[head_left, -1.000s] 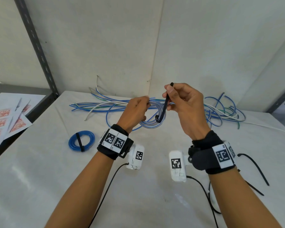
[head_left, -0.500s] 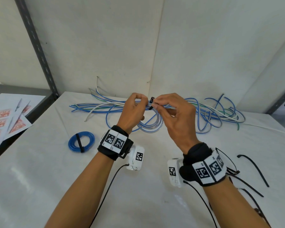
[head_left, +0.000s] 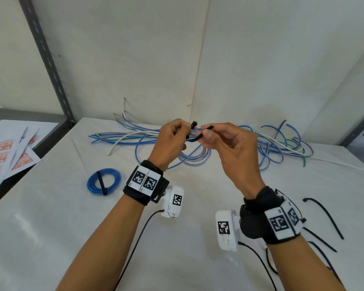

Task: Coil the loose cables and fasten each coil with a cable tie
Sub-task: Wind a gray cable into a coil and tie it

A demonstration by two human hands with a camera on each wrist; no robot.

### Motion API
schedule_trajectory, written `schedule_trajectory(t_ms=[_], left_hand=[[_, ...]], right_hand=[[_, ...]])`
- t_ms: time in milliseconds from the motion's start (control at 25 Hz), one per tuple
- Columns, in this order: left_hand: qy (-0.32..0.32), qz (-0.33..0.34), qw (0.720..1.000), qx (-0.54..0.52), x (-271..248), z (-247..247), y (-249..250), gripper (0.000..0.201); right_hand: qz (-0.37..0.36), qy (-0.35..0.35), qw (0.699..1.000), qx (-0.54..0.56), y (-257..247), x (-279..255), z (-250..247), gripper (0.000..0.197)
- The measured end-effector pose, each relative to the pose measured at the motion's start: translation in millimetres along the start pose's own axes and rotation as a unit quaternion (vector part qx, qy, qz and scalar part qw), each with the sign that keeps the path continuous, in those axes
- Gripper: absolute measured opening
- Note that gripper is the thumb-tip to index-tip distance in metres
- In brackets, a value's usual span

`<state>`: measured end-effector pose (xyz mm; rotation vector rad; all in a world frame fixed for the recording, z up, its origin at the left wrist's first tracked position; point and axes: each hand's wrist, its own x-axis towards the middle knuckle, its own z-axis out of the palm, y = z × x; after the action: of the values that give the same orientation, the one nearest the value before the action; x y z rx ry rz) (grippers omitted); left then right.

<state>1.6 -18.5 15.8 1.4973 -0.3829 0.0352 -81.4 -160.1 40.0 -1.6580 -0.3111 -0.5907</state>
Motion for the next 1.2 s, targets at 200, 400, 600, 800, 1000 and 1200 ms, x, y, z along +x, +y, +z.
schedule_trajectory(t_ms=[200, 400, 600, 800, 1000, 1200], left_hand=[[0.020, 0.078, 0.997, 0.001, -2, 1, 5, 0.019], [0.006, 0.141, 0.989, 0.048, -3, 5, 1, 0.017], [-0.006, 0.168, 0.983, 0.078, -6, 7, 4, 0.018], [-0.002, 0.151, 0.986, 0.064, -7, 11, 4, 0.017], [0.001, 0.146, 0.988, 0.053, -7, 11, 1, 0.017], [-0.006, 0.194, 0.976, 0.101, -10, 12, 4, 0.018]], right_hand=[[0.083, 0.040, 0.996, 0.015, 2, 6, -6, 0.014], [0.105, 0.025, 0.994, -0.018, -2, 13, -7, 0.016], [0.146, 0.008, 0.989, 0.004, -6, 20, -10, 0.016], [0.194, -0.009, 0.981, 0.027, -8, 21, -13, 0.012], [0.221, -0.001, 0.975, 0.037, -12, 23, -12, 0.009], [0.253, 0.010, 0.966, 0.060, -13, 24, -12, 0.008]])
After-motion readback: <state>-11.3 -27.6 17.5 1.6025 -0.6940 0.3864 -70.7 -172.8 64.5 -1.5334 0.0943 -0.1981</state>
